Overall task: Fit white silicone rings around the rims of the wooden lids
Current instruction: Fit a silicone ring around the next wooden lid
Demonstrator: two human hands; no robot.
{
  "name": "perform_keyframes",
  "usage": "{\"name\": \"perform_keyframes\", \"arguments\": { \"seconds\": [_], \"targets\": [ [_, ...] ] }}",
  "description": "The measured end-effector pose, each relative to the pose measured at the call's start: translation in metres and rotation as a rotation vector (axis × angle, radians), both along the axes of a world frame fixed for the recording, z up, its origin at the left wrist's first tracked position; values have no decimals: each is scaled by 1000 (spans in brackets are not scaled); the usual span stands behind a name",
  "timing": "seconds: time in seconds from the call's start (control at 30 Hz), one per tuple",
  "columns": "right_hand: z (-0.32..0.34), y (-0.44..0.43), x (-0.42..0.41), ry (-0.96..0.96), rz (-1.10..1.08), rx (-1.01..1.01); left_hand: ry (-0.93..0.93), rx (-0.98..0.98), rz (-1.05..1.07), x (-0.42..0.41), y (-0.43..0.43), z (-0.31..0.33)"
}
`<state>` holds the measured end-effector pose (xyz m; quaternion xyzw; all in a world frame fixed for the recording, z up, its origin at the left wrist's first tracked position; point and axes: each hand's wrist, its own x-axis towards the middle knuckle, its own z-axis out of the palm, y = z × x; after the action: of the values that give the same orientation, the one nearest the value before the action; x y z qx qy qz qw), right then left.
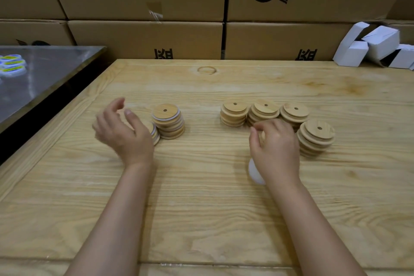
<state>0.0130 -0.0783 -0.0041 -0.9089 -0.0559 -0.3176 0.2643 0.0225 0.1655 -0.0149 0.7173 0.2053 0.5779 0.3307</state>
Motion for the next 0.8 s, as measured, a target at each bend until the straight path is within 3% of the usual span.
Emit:
{"name": "perform_keyframes", "arguments": {
  "seconds": [0.1,0.2,0.3,0.4,0.53,0.8],
  "targets": [
    [-5,-8,5,143,-146,-120,-128,286,-264,-3,-34,5],
    [-8,-11,7,314,-199,-213,46,405,-628,-6,-67,1],
    [-9,-11,8,388,-215,-213,452,216,-893,-9,-88,-11],
    [-7,-12,9,410,-231,-196,656,-44,-989,-8,-96,-18],
    [-4,-13,10,420,-219,-131,579,-331,-1070,-10,-95,-17],
    [-6,-14,12,436,-220,-4,548,-331,-1085,-17,-93,-16]
  ]
}}
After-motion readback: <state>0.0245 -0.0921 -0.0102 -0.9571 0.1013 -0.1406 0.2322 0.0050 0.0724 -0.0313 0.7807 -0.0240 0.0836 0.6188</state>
